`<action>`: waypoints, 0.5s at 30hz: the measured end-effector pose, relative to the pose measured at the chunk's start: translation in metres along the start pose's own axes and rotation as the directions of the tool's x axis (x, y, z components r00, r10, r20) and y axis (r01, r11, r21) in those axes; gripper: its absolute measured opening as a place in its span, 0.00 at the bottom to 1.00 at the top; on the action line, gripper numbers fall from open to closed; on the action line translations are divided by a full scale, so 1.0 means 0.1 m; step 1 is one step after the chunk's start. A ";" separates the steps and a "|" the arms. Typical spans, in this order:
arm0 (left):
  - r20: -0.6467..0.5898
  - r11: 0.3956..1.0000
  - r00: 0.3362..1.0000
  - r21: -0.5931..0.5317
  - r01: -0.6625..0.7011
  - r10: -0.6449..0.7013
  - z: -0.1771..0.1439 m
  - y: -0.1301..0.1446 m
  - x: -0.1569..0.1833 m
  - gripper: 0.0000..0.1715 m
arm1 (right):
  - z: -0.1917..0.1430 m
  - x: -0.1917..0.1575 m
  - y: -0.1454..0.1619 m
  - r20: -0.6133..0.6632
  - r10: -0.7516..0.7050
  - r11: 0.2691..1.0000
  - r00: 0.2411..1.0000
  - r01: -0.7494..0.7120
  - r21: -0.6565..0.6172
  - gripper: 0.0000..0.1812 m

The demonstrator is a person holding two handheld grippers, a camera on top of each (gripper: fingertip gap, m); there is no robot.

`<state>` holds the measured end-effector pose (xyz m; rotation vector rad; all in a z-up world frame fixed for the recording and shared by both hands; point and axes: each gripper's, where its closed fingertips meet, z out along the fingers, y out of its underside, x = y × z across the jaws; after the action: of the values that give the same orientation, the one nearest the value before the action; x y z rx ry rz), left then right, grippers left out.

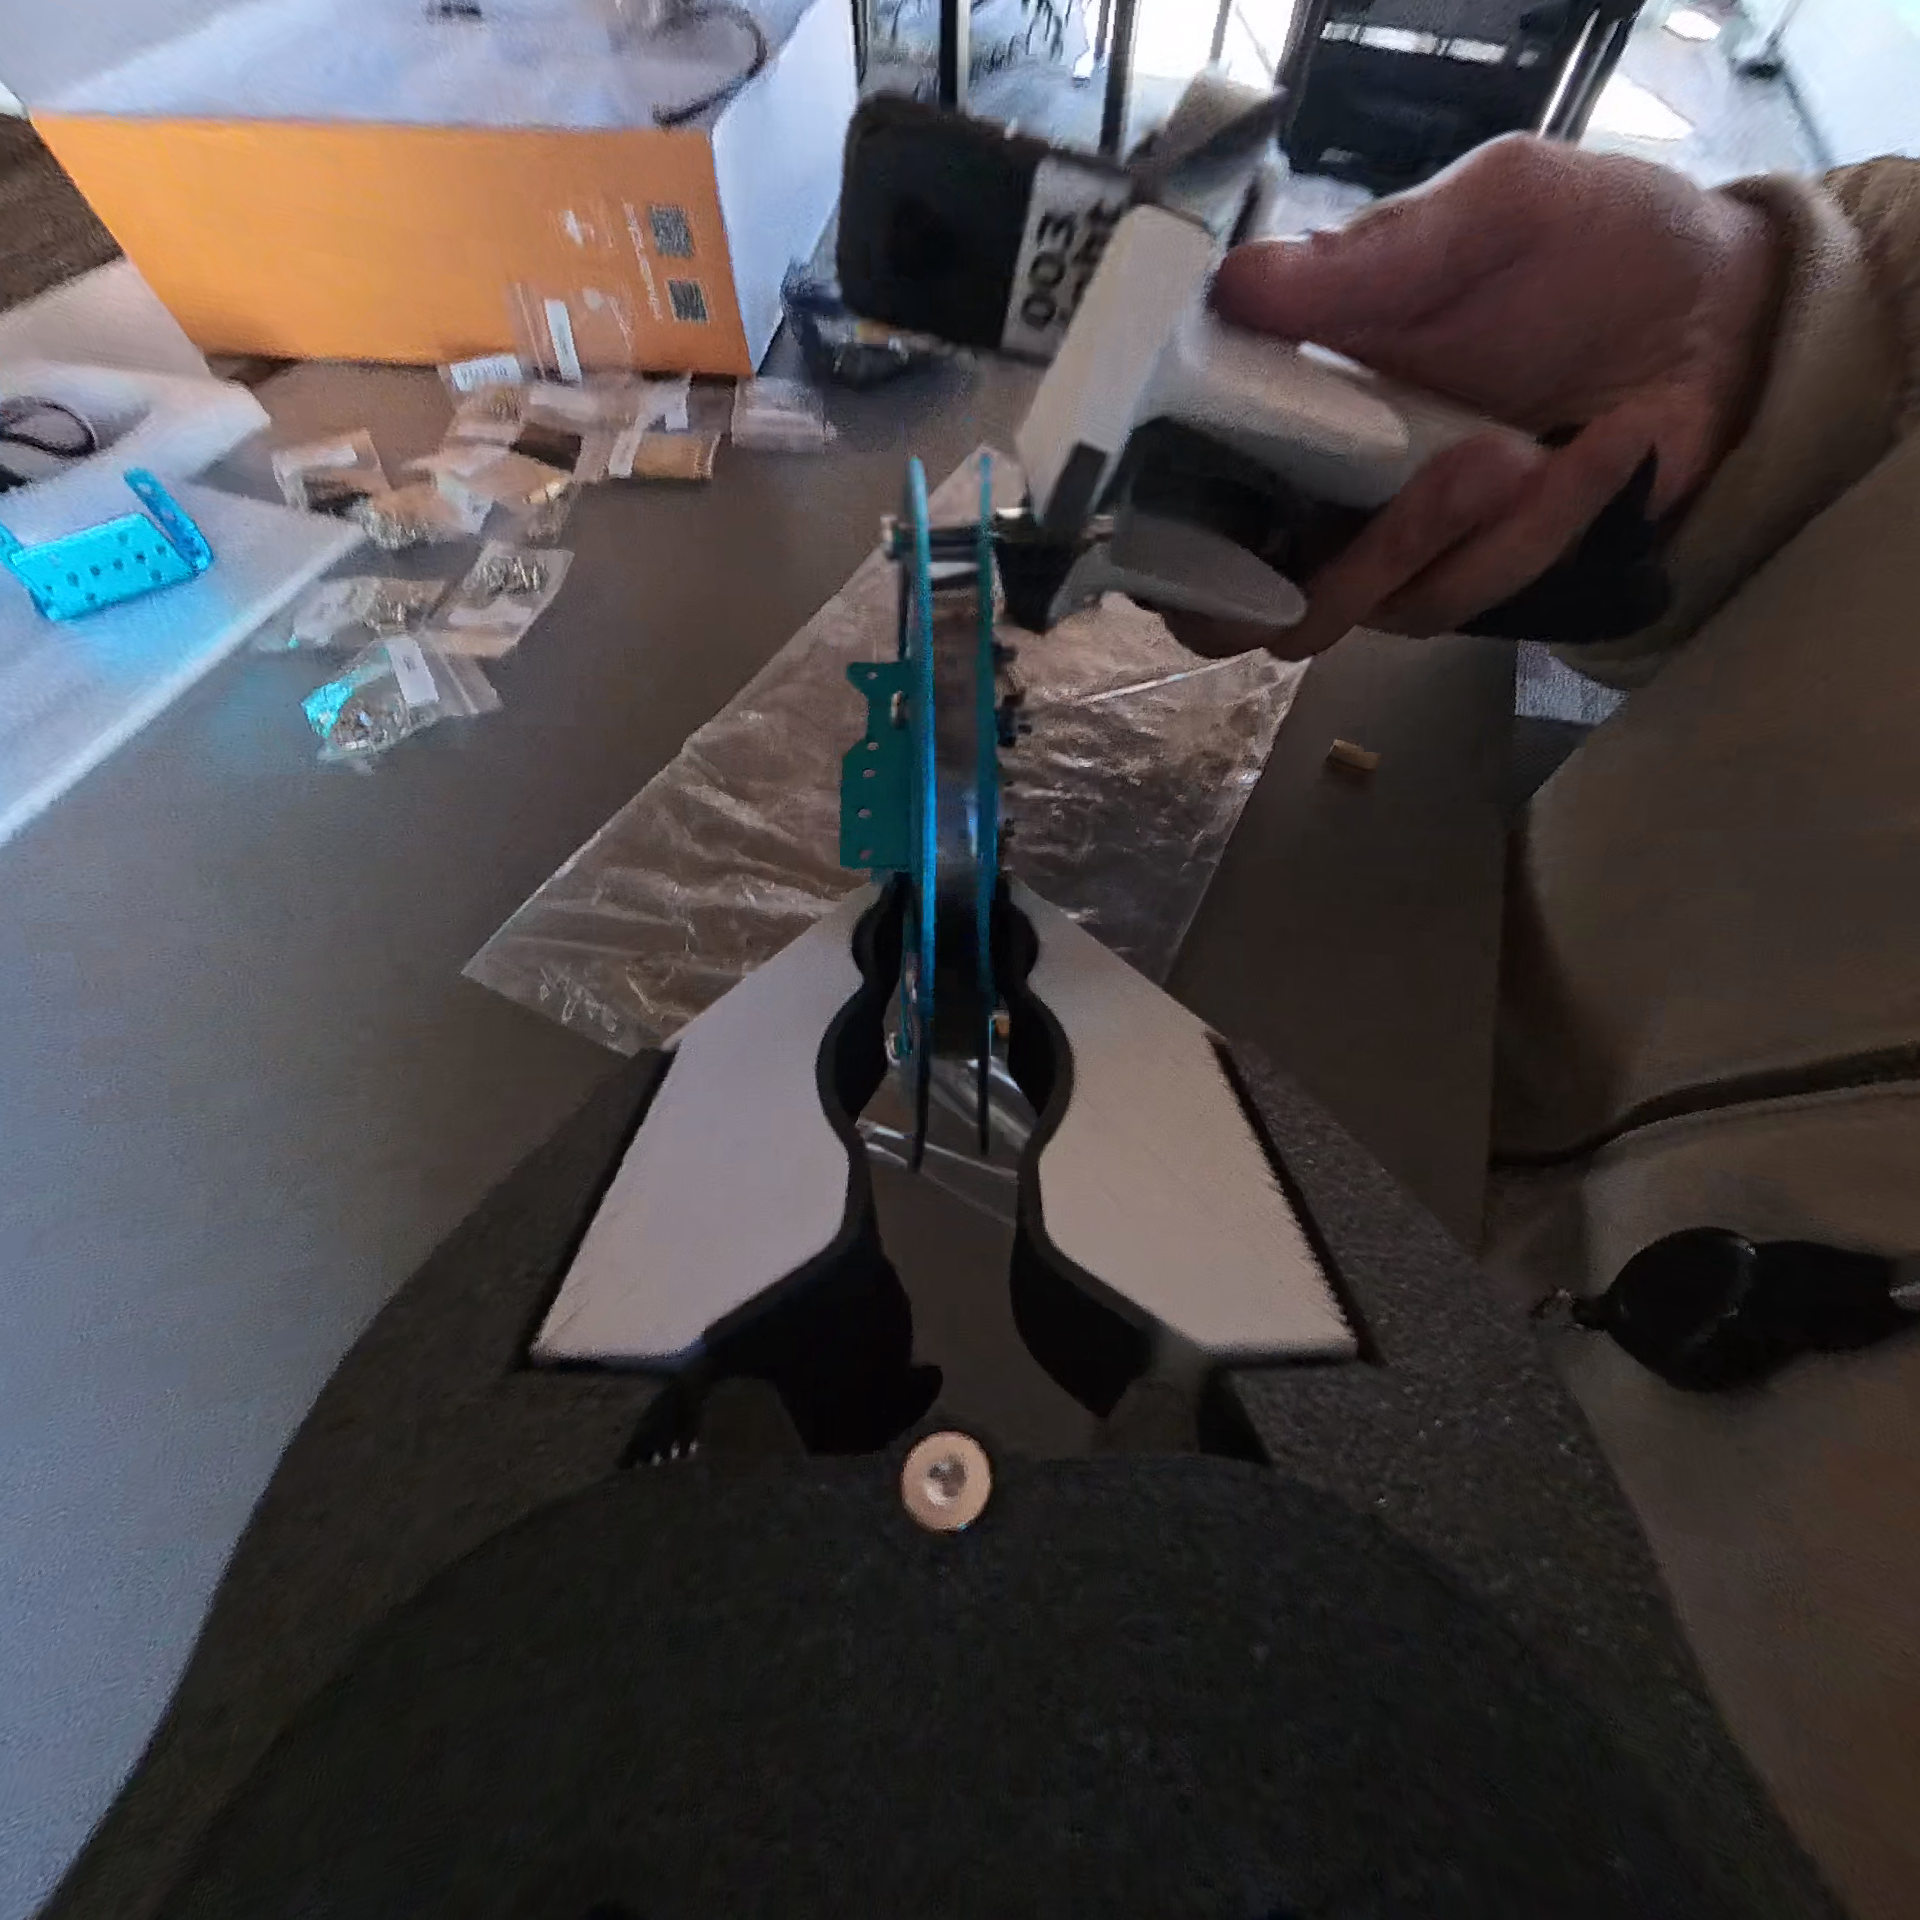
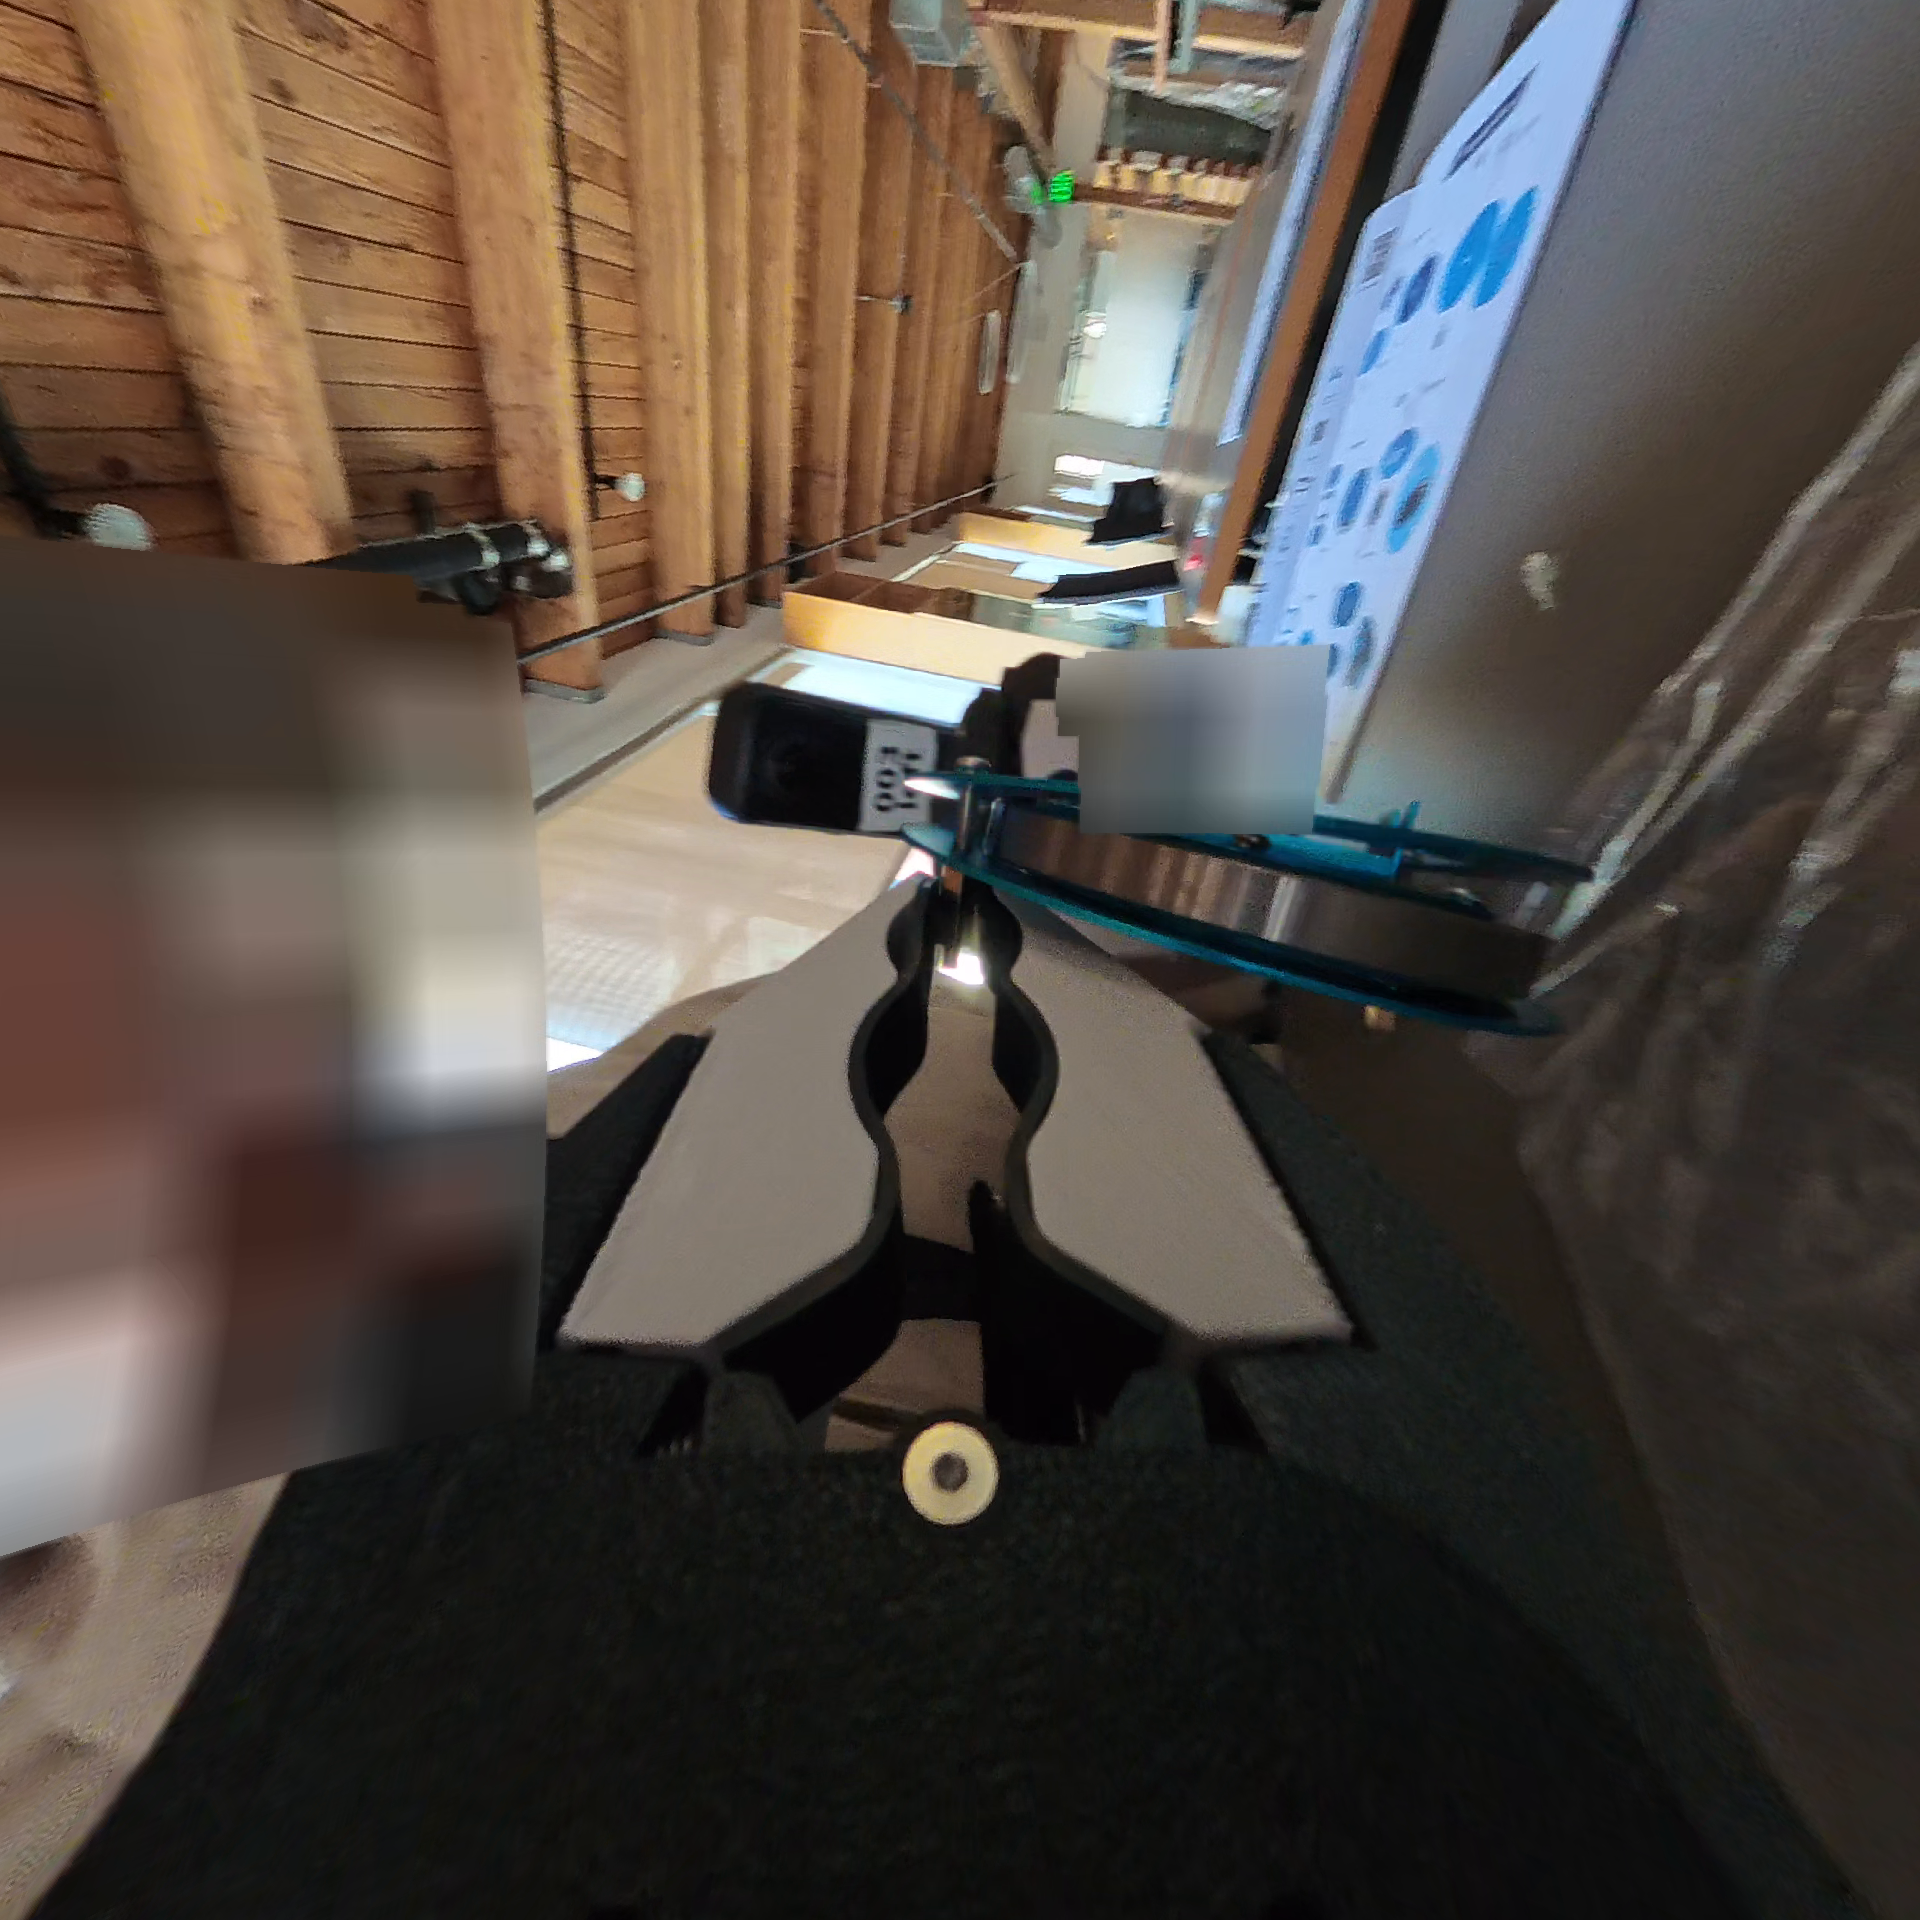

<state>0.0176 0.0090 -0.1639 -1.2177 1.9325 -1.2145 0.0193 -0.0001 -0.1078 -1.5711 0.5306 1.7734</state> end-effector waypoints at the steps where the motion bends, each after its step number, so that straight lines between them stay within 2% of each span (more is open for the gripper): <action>1: -0.001 1.000 1.000 -0.026 -0.002 0.002 0.02 0.03 -0.02 0.08 | -0.03 0.05 0.01 -0.038 -0.025 1.000 0.999 0.025 -0.002 0.03; 5: -0.050 0.996 0.999 -0.087 -0.022 0.017 0.11 0.10 0.00 0.08 | -0.14 0.20 0.05 -0.181 -0.173 0.985 0.968 0.166 -0.053 0.06; 9: -0.107 0.996 0.994 -0.078 -0.040 0.031 0.17 0.09 0.02 0.08 | -0.29 0.27 0.10 -0.266 -0.414 0.907 0.870 0.372 -0.196 0.09; 12: -0.123 0.995 0.991 -0.082 -0.063 0.053 0.18 0.08 0.03 0.08 | -0.50 0.29 0.21 -0.255 -0.619 0.767 0.743 0.501 -0.402 0.16; 14: -0.127 0.994 0.990 -0.085 -0.066 0.055 0.19 0.08 0.02 0.09 | -0.67 0.33 0.02 -0.311 -0.749 0.659 0.585 0.611 -0.439 0.12; 15: -0.129 0.995 0.990 -0.084 -0.060 0.049 0.19 0.08 0.02 0.09 | -0.75 0.38 -0.09 -0.348 -0.792 0.611 0.502 0.643 -0.461 0.13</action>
<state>0.0288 0.0009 -0.1796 -1.1475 2.1180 -1.2160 0.0768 -0.0387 -0.1567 -2.0737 -0.1937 0.7508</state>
